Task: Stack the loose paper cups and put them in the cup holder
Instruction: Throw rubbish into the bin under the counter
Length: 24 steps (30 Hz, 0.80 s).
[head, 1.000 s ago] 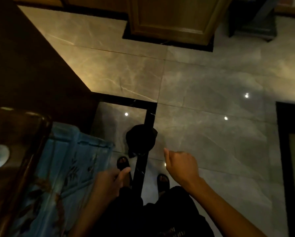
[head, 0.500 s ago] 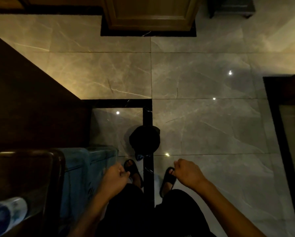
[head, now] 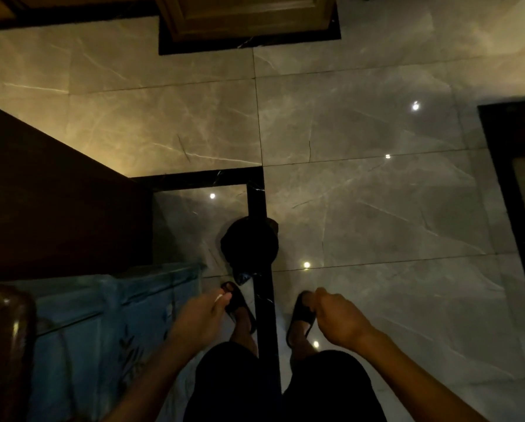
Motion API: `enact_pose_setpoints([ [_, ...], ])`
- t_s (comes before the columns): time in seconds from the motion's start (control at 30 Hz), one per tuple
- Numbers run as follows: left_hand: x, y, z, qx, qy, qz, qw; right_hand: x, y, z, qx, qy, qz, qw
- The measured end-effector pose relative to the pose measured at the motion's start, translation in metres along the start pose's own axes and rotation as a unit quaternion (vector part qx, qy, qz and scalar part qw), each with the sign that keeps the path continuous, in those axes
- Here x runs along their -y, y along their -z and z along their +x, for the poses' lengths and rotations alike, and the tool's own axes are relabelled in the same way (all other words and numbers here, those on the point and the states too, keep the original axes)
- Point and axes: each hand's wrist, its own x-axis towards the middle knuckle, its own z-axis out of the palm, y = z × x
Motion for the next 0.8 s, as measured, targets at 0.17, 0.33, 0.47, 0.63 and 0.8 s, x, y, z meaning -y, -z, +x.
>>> enact_pose_setpoints([
  [0.17,0.011,-0.022,0.041,-0.064,0.028,0.045,0.997,-0.020,-0.018,0.042,-0.047,-0.011,-0.012,0.999],
  [0.33,0.022,-0.043,0.081,-0.029,0.027,0.079,0.996,-0.035,-0.036,0.092,-0.019,0.012,-0.061,0.998],
  [0.47,0.049,-0.059,0.119,-0.013,0.019,0.031,0.999,-0.052,-0.050,0.143,-0.007,0.023,-0.076,0.997],
  [0.63,0.088,-0.070,0.179,0.042,0.010,0.098,0.994,-0.063,-0.074,0.211,-0.008,-0.032,-0.151,0.988],
  [0.8,0.114,-0.095,0.225,-0.018,0.024,0.071,0.997,-0.068,-0.086,0.272,-0.012,0.004,-0.229,0.973],
])
